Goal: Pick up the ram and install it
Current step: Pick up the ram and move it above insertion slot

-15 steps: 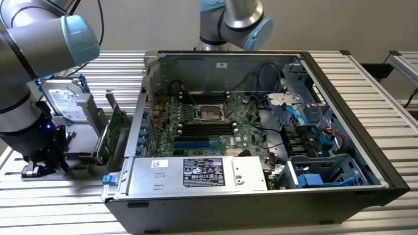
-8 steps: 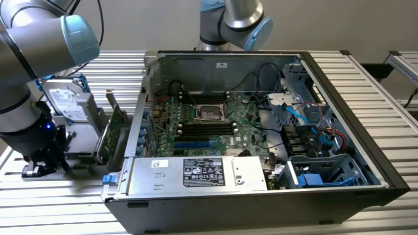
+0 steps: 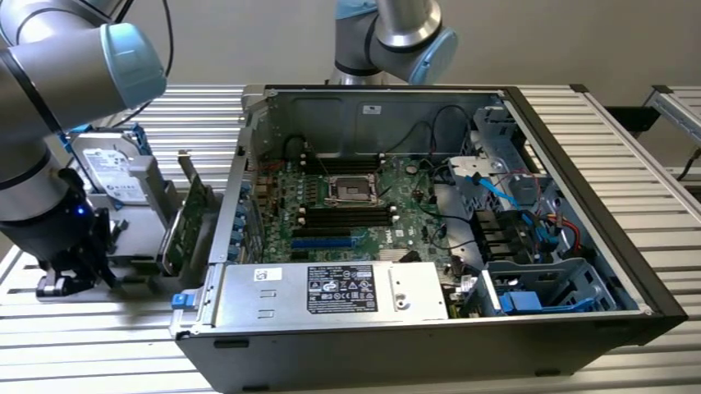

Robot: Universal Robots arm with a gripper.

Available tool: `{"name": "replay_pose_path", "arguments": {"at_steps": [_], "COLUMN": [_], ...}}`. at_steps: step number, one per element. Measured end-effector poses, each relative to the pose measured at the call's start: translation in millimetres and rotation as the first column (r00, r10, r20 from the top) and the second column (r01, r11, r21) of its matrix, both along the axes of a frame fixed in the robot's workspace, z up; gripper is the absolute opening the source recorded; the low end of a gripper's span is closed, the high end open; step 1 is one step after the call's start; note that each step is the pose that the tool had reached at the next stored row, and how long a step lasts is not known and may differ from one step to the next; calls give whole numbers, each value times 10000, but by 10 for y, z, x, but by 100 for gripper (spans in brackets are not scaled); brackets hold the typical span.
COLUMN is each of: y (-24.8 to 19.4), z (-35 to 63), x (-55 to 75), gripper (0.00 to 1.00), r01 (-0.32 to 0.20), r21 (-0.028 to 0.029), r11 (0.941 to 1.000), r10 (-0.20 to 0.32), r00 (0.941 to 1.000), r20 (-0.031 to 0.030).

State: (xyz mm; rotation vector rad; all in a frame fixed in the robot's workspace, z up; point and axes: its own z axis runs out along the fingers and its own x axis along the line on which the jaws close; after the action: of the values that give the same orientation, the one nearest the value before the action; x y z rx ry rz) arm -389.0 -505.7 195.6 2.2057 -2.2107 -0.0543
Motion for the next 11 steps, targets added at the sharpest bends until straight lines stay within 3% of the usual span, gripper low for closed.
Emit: {"name": "replay_pose_path", "arguments": {"at_steps": [11], "y": [1], "z": [129], "x": [0], "gripper": [14], "r01": [-18], "r21": [14], "r11": [10000], "r10": [18], "r00": [10000], "r20": [-71]}}
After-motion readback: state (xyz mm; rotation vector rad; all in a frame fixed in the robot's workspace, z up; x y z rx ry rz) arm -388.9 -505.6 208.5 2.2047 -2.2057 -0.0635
